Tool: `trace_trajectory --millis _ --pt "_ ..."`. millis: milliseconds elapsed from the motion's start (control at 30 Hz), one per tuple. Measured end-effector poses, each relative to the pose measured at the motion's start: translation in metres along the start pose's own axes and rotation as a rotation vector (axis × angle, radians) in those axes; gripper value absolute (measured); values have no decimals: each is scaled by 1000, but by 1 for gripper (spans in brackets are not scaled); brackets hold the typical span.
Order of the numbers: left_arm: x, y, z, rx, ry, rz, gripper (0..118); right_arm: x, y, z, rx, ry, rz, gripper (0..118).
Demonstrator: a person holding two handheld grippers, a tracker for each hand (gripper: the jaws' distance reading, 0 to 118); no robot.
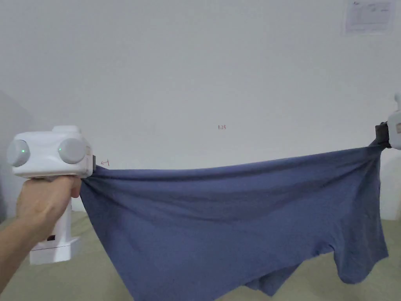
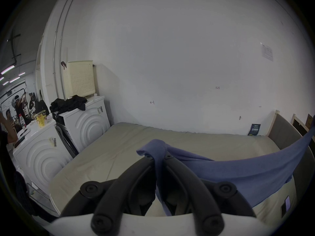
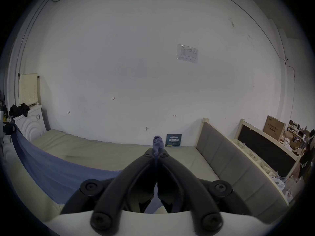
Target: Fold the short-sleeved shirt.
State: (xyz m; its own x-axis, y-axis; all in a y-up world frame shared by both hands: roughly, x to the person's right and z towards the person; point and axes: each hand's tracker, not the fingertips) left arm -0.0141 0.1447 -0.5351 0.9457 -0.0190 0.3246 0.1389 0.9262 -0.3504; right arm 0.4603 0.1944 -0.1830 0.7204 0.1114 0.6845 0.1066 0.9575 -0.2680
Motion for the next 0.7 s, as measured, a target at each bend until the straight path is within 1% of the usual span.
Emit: trace_trajectory --millis 100,200,233,300,433,533,567,600,700 --pt "4 -2 -28 -5 9 2 0 -8 -3 -34 -12 10 -13 2" --pt "7 -7 -54 2 10 33 0 -20 -12 -67 -24 -9 -8 2" --pt "9 -10 -62 9 10 41 0 -23 -18 -75 -15 -14 -19 2" --pt "15 -19 -78 13 24 25 0 -32 -33 -90 -17 -18 -26 2" --pt "23 -55 -109 6 37 -11 0 -48 -75 -116 -16 -45 36 2" --pt "26 -92 -127 -19 54 -32 0 -55 -114 -126 -30 -48 16 2" --pt "25 -105 -130 -42 49 -39 0 -58 -129 -125 -35 -52 27 2" --pt "24 -119 -132 -42 43 -38 0 -60 -146 -124 -45 -62 62 2" --pt "18 -157 -123 -98 27 -84 0 -59 -189 -105 -73 -52 85 2"
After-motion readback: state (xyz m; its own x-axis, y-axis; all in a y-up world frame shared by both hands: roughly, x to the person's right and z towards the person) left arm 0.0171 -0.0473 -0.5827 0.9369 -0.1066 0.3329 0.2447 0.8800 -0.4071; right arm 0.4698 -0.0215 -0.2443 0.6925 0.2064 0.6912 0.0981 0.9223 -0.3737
